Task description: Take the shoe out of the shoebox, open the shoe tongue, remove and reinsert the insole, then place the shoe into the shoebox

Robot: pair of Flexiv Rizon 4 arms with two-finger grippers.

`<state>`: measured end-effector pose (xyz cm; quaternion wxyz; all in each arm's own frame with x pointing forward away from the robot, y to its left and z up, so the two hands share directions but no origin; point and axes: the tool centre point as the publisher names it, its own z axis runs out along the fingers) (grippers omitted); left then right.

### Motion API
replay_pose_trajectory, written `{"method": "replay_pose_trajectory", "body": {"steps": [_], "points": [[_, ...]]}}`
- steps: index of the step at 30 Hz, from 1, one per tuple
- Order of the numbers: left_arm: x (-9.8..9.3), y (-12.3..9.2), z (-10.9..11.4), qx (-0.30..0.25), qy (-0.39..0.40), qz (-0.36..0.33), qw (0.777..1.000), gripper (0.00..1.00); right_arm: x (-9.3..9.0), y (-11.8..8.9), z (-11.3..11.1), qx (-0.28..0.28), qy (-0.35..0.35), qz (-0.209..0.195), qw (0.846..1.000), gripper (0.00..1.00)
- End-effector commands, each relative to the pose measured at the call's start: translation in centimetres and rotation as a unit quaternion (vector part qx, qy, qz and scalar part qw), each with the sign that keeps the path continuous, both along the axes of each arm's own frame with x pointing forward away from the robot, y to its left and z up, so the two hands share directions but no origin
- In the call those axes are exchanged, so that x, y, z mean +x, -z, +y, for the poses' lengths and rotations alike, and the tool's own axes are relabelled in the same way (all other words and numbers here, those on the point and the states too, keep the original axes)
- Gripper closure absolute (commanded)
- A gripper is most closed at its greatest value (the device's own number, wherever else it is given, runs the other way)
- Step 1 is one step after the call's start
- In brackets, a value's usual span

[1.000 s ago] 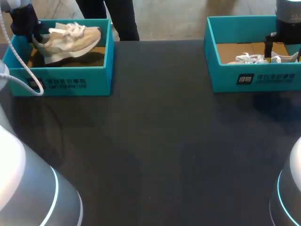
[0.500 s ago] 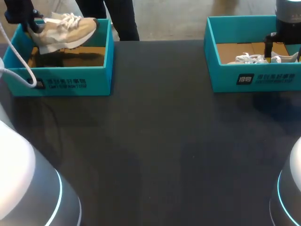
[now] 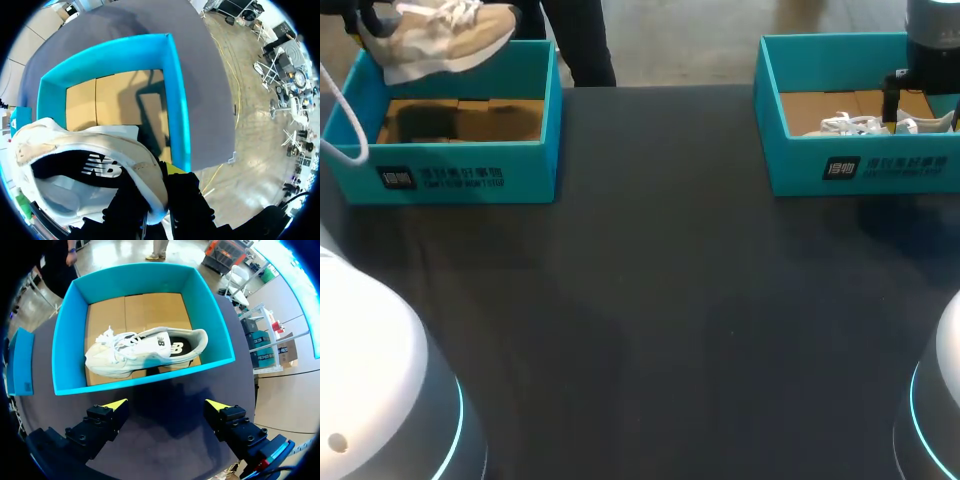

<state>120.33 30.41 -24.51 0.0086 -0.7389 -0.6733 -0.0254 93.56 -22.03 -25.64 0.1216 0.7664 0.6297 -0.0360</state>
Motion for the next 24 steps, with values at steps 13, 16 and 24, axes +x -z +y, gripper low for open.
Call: {"method": "replay_pose_trajectory", "body": {"steps": [13, 16, 24], "points": [[-3.5, -5.0, 0.5, 0.020, -0.017, -0.064, 0.998, 1.00, -0.1, 0.0, 0.0, 0.001, 0.000, -0.002, 1.000, 0.00], [-3.5, -5.0, 0.5, 0.020, -0.017, -0.064, 0.998, 1.00, -0.1, 0.0, 0.0, 0.001, 0.000, -0.002, 1.000, 0.00], [-3.5, -5.0, 0.5, 0.020, -0.017, -0.064, 0.998, 1.00, -0.1, 0.0, 0.0, 0.001, 0.000, -0.002, 1.000, 0.00]]}}
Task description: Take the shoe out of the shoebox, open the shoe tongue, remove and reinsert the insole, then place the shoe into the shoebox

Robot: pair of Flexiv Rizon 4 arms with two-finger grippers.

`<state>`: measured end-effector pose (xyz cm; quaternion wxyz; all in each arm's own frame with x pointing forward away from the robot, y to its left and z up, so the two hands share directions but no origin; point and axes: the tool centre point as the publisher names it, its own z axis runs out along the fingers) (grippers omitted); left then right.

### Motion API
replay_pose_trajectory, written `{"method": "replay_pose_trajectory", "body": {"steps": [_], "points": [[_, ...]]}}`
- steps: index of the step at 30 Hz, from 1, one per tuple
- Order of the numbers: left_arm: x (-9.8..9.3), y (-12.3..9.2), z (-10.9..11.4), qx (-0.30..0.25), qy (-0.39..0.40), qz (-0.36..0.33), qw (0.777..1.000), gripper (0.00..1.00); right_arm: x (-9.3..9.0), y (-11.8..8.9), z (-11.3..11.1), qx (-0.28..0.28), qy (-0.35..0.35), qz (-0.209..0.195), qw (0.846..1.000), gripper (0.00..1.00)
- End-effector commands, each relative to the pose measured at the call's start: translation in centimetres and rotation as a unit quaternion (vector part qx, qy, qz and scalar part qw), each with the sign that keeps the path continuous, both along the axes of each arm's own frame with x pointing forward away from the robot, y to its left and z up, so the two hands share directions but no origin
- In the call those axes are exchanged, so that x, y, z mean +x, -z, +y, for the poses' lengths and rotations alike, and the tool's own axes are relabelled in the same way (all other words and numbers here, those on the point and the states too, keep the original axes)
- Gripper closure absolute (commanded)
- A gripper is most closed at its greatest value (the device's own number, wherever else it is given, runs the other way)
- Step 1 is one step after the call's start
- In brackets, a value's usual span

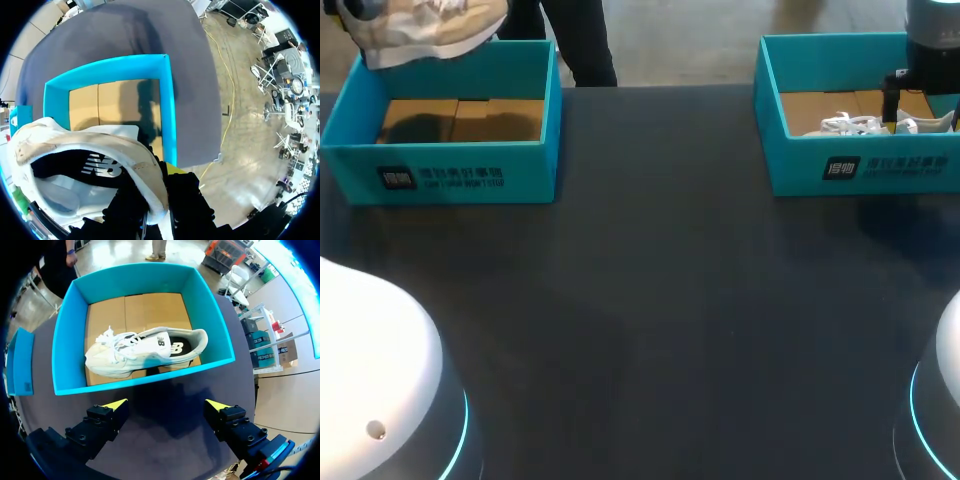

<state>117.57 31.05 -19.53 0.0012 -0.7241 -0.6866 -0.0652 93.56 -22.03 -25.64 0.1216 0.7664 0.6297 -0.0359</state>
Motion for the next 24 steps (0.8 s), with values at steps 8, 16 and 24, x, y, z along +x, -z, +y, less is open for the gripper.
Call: {"method": "replay_pose_trajectory", "body": {"steps": [8, 16, 24], "points": [[-0.7, -0.1, -0.1, -0.001, 0.003, -0.029, 1.000, 1.00, -0.1, 0.0, 0.0, 0.001, 0.000, -0.002, 1.000, 0.00], [-3.9, -0.7, -3.1, 0.048, 0.027, -0.021, 0.998, 1.00, -0.1, 0.0, 0.0, 0.001, 0.000, -0.002, 1.000, 0.00], [-6.7, -1.7, -4.8, 0.059, 0.035, -0.023, 0.997, 1.00, -0.1, 0.0, 0.0, 0.001, 0.000, -0.002, 1.000, 0.00]]}}
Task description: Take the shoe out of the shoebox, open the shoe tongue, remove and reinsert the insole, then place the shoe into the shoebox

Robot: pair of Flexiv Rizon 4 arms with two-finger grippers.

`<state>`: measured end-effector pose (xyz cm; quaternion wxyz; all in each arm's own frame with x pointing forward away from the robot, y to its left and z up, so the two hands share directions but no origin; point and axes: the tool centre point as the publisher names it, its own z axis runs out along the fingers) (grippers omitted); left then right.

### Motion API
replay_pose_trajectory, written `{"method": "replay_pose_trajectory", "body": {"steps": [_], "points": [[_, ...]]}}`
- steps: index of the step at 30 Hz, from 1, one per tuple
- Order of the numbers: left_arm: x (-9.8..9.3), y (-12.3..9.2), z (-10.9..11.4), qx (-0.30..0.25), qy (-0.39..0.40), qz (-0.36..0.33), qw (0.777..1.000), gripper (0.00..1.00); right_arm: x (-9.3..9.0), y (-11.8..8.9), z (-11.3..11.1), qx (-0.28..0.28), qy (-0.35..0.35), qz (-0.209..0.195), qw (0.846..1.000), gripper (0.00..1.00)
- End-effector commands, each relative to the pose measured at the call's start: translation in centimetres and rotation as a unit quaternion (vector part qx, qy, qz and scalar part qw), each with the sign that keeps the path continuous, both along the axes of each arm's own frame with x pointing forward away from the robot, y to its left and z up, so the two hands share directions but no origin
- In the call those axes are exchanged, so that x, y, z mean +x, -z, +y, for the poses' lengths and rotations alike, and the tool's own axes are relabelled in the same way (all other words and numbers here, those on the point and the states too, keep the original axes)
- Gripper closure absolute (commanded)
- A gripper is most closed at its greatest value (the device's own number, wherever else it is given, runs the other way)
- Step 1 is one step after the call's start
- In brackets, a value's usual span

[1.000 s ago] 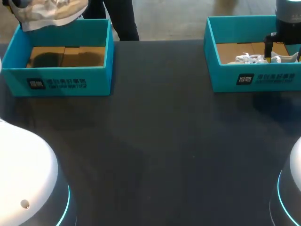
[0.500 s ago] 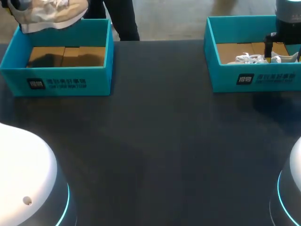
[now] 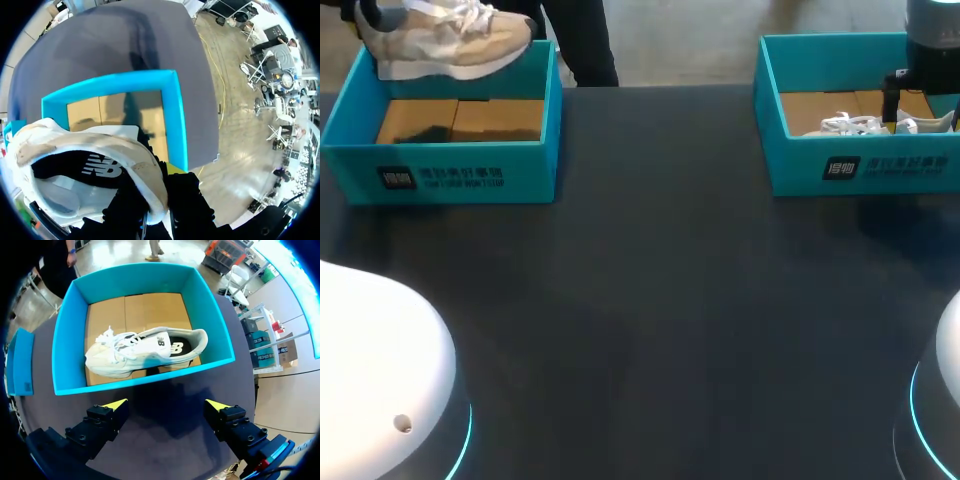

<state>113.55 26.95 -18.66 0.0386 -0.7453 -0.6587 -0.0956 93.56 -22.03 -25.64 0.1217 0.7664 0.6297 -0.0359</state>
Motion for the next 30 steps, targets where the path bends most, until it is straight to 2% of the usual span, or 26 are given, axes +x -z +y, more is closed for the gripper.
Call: {"method": "replay_pose_trajectory", "body": {"steps": [1, 5, 12, 30], "points": [[-3.0, -0.9, -0.9, 0.008, 0.005, -0.027, 1.000, 1.00, -0.1, 0.0, 0.0, 0.001, 0.000, -0.002, 1.000, 0.00], [-4.5, -1.1, -2.0, 0.020, -0.002, -0.035, 0.999, 1.00, -0.1, 0.0, 0.0, 0.001, 0.000, -0.002, 1.000, 0.00], [-7.3, -1.3, -3.4, 0.004, -0.014, -0.040, 0.999, 1.00, -0.1, 0.0, 0.0, 0.001, 0.000, -0.002, 1.000, 0.00], [-16.9, -2.2, -8.1, -0.003, -0.021, -0.055, 0.998, 1.00, -0.1, 0.0, 0.0, 0.001, 0.000, -0.002, 1.000, 0.00]]}}
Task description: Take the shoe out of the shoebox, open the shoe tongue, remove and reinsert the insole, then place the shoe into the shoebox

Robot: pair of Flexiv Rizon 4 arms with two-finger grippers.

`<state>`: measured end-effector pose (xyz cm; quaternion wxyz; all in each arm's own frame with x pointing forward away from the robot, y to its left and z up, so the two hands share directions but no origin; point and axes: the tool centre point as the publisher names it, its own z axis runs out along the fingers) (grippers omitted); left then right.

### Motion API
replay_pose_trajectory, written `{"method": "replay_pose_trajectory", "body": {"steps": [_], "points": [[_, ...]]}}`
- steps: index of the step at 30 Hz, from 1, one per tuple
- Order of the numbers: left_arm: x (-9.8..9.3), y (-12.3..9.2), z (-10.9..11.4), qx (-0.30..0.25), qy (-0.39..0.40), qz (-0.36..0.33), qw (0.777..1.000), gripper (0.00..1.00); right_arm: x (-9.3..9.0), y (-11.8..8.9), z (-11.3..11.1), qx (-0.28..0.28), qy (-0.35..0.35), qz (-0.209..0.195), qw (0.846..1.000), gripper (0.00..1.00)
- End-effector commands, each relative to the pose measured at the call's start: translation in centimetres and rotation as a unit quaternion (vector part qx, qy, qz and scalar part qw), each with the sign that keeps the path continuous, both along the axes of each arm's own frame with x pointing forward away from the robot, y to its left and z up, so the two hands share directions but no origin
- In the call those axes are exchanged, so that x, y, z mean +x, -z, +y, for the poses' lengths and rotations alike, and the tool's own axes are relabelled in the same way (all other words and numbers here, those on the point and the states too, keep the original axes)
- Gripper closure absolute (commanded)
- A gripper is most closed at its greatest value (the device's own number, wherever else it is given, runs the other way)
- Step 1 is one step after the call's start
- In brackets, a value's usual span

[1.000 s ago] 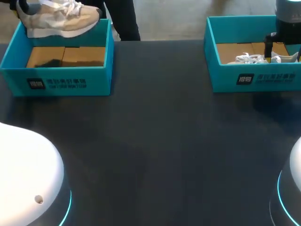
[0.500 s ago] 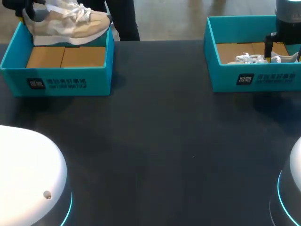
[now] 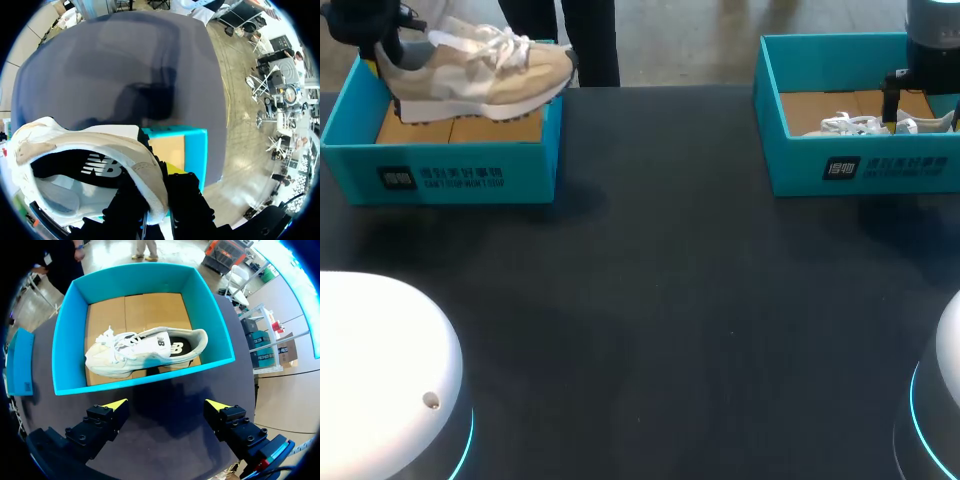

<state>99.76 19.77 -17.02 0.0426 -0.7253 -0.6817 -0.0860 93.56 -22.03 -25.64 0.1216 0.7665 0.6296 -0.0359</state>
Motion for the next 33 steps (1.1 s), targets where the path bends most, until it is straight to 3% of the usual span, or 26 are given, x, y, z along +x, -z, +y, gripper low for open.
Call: {"method": "replay_pose_trajectory", "body": {"steps": [1, 22, 33], "points": [[-3.6, -0.5, -1.2, 0.003, 0.008, -0.063, 0.998, 1.00, -0.1, 0.0, 0.0, 0.001, 0.000, -0.002, 1.000, 0.00], [-16.2, 1.1, -9.6, 0.017, -0.024, -0.058, 0.998, 1.00, -0.1, 0.0, 0.0, 0.001, 0.000, -0.002, 1.000, 0.00], [-21.9, 3.0, -14.9, 0.013, 0.007, -0.049, 0.999, 1.00, -0.1, 0.0, 0.0, 0.001, 0.000, -0.002, 1.000, 0.00]]}}
